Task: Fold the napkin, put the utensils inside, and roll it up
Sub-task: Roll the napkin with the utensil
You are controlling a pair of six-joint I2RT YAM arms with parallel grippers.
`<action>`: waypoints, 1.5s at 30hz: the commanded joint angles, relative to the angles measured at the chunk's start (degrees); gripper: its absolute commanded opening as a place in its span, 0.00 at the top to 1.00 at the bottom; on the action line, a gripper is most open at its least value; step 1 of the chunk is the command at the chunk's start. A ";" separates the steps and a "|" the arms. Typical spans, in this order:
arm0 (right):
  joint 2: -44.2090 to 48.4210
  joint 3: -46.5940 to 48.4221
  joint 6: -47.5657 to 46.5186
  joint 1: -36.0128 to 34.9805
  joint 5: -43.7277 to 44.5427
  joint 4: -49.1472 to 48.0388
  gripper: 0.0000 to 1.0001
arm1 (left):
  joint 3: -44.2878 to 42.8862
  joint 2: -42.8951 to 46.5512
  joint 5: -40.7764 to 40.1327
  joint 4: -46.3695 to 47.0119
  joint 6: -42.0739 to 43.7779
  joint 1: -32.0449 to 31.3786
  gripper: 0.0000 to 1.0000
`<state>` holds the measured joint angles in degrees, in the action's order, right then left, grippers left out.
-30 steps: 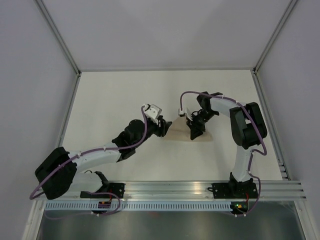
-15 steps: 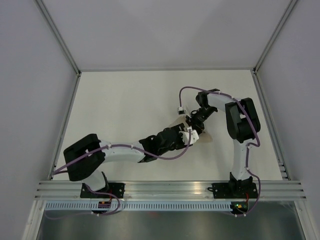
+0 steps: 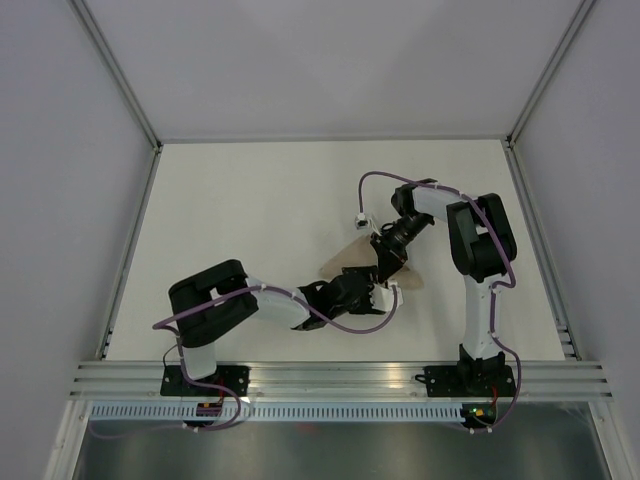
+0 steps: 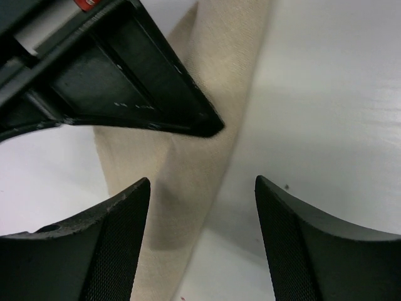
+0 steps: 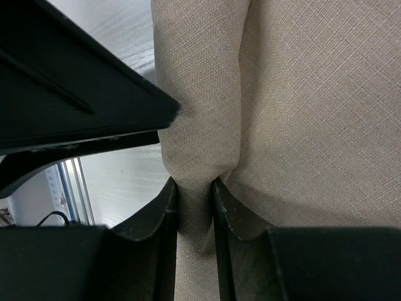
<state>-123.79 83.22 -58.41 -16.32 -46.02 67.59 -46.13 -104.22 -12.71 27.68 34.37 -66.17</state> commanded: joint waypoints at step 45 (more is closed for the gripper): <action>38.16 -23.35 29.68 14.64 8.58 -44.47 0.33 | -20.38 -10.90 38.87 -36.80 -24.08 13.52 0.97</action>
<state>-93.27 63.40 -31.27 -3.03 -37.12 30.09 -63.92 -110.83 16.23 4.34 16.43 -54.50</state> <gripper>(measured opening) 0.673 0.283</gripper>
